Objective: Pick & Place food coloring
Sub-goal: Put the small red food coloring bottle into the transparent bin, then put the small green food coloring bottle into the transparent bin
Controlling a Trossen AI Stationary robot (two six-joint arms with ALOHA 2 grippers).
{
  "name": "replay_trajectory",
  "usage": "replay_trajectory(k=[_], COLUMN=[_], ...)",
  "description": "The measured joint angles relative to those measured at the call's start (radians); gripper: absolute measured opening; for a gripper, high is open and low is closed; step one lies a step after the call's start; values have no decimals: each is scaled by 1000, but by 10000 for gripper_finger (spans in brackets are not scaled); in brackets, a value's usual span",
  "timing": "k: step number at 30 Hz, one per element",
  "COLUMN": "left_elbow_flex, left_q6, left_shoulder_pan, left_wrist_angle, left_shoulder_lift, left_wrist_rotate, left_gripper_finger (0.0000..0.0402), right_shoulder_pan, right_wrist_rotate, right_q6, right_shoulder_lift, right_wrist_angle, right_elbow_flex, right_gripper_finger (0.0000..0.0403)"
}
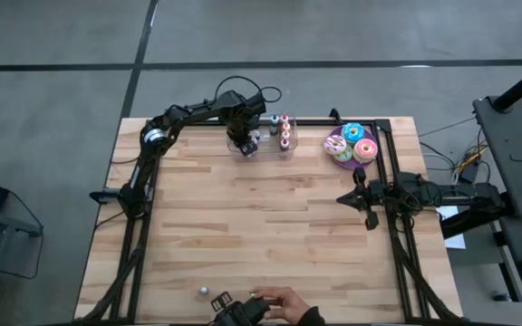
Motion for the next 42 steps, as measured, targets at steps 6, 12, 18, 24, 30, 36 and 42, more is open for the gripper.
replay_trajectory(k=[6,12,18,24,30,36,42], left_elbow_flex=[0,0,0,9,58,165,249], left_q6=[-6,-12,-13,-14,-14,-14,-23], left_shoulder_pan=[0,0,0,0,1,0,-16], left_wrist_angle=[-2,-3,-7,-26,-78,-196,-254], left_shoulder_lift=[0,0,0,0,1,-1,-33], left_wrist_rotate=[0,2,5,7,7,7,3], left_gripper_finger=[40,50,83,88,89,89,89], right_shoulder_pan=[0,0,0,0,0,0,0], right_wrist_rotate=[0,0,0,0,0,0,0], right_q6=[0,0,0,0,0,0,0], right_shoulder_lift=[0,0,0,0,0,0,0], right_wrist_angle=[0,0,0,0,0,0,0], right_elbow_flex=[0,0,0,0,0,0,0], right_gripper_finger=[8,9,8,9,8,8,8])
